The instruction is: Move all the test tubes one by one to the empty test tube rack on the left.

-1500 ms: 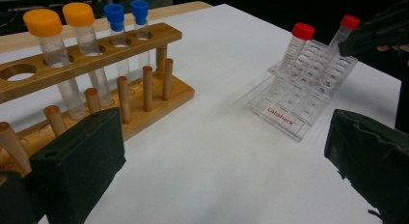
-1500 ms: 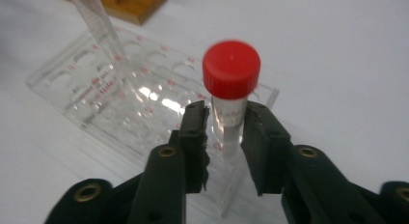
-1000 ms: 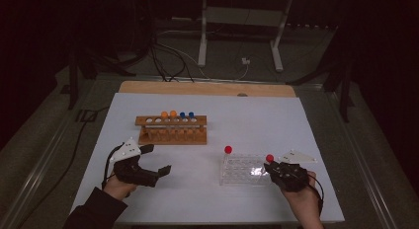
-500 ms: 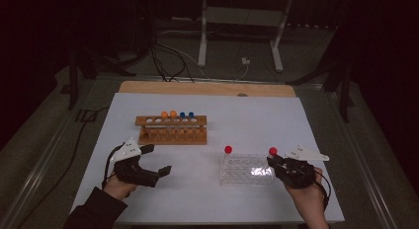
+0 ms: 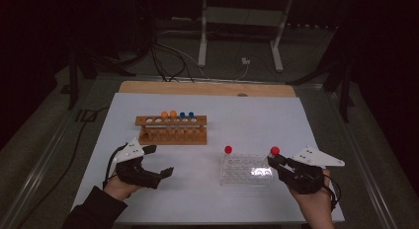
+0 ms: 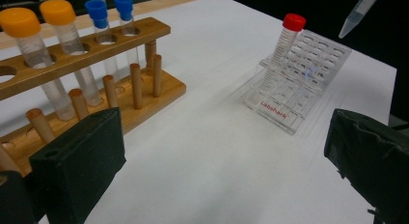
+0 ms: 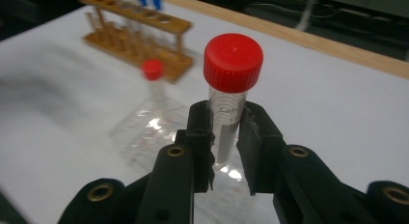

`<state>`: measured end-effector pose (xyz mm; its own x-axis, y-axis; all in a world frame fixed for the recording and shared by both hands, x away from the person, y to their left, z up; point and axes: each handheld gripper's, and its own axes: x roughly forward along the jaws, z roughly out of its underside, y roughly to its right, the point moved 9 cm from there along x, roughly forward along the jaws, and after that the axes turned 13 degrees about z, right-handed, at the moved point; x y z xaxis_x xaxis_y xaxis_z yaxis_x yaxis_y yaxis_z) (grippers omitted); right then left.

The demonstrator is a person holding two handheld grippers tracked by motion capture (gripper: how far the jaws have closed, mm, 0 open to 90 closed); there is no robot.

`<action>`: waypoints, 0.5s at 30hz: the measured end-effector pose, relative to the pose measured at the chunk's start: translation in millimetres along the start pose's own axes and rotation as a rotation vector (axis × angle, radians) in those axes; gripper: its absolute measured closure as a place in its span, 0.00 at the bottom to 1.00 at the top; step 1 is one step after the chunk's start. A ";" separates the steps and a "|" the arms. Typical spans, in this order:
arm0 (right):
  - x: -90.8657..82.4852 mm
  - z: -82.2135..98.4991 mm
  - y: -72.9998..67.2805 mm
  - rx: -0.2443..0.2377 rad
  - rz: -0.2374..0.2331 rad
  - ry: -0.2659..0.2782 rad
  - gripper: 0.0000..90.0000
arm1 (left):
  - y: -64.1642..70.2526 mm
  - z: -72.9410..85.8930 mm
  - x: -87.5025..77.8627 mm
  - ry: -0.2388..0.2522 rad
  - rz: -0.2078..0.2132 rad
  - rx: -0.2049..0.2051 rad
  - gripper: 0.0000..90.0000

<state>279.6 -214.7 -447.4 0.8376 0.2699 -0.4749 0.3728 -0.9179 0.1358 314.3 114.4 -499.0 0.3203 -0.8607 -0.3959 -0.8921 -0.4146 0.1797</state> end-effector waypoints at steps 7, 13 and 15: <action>0.7 -2.8 -34.0 -0.028 -0.114 -0.005 0.84 | 10.7 -4.9 2.8 -0.005 0.035 0.017 0.02; 2.2 -6.7 -61.3 -0.052 -0.210 -0.007 0.83 | 23.0 -13.1 6.2 -0.007 0.084 0.038 0.02; 4.4 -7.0 -71.3 -0.068 -0.235 -0.015 0.83 | 28.3 -16.6 7.6 -0.007 0.103 0.044 0.02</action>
<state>259.5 -146.1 -453.1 0.7187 0.4694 -0.5129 0.5835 -0.8084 0.0778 296.8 91.2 -482.0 0.2243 -0.8957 -0.3839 -0.9332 -0.3109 0.1803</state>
